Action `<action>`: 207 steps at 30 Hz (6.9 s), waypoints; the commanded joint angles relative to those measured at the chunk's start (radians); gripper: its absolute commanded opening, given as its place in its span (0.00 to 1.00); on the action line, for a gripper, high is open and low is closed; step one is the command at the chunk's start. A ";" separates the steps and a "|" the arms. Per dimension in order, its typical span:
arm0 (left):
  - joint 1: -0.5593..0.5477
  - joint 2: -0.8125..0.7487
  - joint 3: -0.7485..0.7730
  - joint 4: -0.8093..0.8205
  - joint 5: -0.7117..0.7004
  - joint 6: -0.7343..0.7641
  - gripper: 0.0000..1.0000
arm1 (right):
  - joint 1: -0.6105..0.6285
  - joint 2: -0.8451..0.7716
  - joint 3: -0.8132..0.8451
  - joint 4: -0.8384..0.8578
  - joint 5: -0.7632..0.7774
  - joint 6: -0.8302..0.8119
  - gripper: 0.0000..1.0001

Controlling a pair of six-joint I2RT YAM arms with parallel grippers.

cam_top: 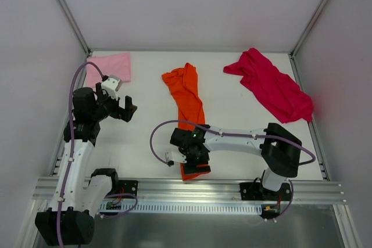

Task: Fold and stack the t-shirts
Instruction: Grab the bottom of the folded rectangular tshirt with right arm, then fold the folded rectangular tshirt in 1/3 of the way, then grab one side of the 2/3 rectangular tshirt with right arm

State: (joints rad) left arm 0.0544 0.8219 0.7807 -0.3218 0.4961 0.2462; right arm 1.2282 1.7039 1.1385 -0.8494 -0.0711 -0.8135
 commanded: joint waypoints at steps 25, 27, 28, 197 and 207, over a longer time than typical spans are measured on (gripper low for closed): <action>0.061 0.008 0.014 0.009 0.047 0.007 0.99 | 0.010 0.037 0.124 -0.128 -0.151 -0.026 0.79; 0.062 0.013 0.017 0.010 0.051 0.005 0.99 | 0.013 0.049 0.124 -0.143 -0.171 -0.029 0.79; 0.064 0.019 0.020 0.010 0.055 0.002 0.99 | 0.013 0.054 0.124 -0.142 -0.174 -0.029 0.79; 0.186 0.023 -0.003 0.020 0.179 0.041 0.99 | -0.378 0.293 0.391 0.121 -0.065 -0.079 0.95; 0.186 0.037 0.003 0.036 0.203 0.025 0.99 | -0.381 0.398 0.452 0.220 0.101 -0.049 0.95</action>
State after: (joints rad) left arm 0.2310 0.8547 0.7441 -0.3202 0.6552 0.2768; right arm 0.8444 2.0701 1.5352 -0.6956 -0.0498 -0.8722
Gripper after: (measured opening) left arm 0.990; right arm 0.950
